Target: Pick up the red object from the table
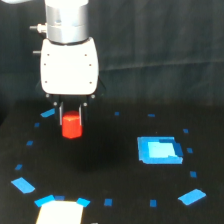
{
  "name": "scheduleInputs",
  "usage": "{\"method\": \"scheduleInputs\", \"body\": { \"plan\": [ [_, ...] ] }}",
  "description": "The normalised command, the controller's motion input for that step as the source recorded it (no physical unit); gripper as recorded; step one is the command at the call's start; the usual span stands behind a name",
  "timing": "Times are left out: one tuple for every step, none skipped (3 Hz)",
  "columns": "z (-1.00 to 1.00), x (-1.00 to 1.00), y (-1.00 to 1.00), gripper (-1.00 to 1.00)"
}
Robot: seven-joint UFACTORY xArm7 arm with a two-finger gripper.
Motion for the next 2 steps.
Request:
{"method": "scheduleInputs", "body": {
  "plan": [
    [-0.09, -0.27, -0.3, -0.92],
    [0.16, -0.39, -0.13, -1.0]
  ]
}}
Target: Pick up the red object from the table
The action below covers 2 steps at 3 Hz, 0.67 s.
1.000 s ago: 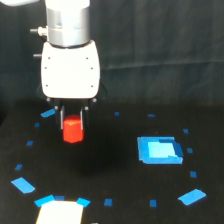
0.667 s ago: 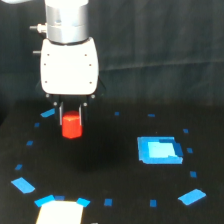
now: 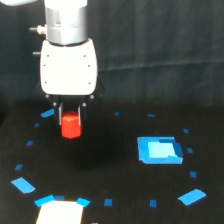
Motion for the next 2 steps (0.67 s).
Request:
{"method": "scheduleInputs", "body": {
  "plan": [
    [-0.28, 0.31, 0.76, -1.0],
    [-0.47, 0.27, 0.52, -0.94]
  ]
}}
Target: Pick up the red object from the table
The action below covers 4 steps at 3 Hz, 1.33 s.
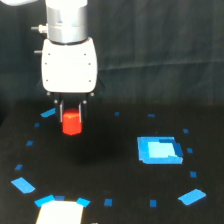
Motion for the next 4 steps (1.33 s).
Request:
{"method": "scheduleInputs", "body": {
  "plan": [
    [-0.02, -0.48, -0.28, -1.0],
    [0.37, -0.29, -0.19, -0.64],
    [-0.83, -0.08, -0.27, -1.0],
    [-0.03, 0.03, 0.19, -1.0]
  ]
}}
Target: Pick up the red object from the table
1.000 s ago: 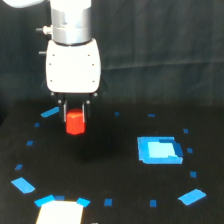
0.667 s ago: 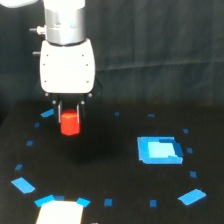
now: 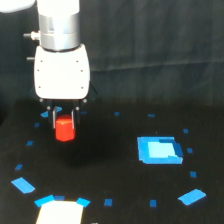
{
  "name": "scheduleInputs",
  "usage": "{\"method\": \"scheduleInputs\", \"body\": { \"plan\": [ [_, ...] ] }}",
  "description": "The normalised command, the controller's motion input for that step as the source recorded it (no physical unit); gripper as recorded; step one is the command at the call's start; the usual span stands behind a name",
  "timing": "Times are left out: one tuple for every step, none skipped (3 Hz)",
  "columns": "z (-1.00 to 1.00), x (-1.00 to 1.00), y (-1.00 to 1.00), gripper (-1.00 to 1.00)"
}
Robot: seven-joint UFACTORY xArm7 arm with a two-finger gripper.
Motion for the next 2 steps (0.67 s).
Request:
{"method": "scheduleInputs", "body": {
  "plan": [
    [0.77, 0.14, 0.66, -0.32],
    [0.46, 0.12, 1.0, -0.98]
  ]
}}
